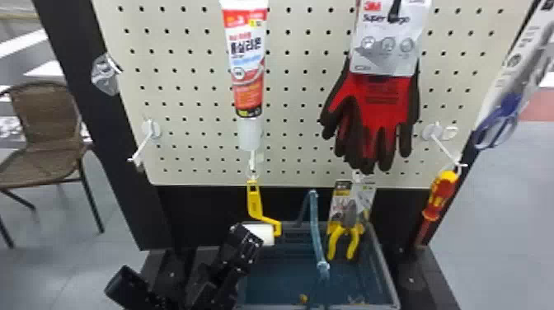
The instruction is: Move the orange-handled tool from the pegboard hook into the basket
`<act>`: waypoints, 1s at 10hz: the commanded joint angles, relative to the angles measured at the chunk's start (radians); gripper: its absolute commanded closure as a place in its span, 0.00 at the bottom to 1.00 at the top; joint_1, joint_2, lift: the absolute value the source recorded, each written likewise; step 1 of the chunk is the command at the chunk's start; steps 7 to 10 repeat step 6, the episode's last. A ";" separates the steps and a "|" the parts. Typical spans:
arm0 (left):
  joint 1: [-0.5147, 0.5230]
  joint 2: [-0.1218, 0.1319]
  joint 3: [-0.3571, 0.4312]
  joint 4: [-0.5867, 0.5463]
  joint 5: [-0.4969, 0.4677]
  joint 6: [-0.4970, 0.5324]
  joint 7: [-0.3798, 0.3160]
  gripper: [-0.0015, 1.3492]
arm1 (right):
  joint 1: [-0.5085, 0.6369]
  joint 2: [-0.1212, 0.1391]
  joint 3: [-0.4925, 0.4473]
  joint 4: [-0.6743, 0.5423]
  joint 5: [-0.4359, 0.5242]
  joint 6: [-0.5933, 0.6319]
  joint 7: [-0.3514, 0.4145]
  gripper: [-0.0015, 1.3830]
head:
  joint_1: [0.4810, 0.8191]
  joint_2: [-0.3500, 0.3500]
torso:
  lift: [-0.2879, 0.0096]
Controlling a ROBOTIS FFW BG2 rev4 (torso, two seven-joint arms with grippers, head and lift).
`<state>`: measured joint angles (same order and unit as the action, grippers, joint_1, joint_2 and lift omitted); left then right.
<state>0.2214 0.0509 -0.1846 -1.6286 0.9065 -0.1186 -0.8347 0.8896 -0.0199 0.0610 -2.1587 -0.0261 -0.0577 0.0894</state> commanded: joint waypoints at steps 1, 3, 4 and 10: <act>-0.002 0.001 0.004 0.000 0.000 0.000 -0.001 0.39 | 0.000 0.000 -0.001 0.000 0.000 -0.001 0.000 0.38 | 0.20 0.50 | 0.63; 0.000 0.003 0.005 0.000 0.000 0.002 -0.003 0.39 | 0.000 0.000 0.000 0.000 0.000 0.001 0.000 0.38 | 0.20 0.50 | 0.63; -0.002 0.003 0.005 0.000 -0.001 0.004 -0.001 0.39 | 0.000 0.000 0.000 0.000 0.000 0.001 0.000 0.38 | 0.20 0.50 | 0.63; -0.002 0.003 0.005 0.000 -0.001 0.008 -0.001 0.38 | 0.000 0.000 0.000 0.000 0.000 0.001 0.000 0.38 | 0.20 0.50 | 0.63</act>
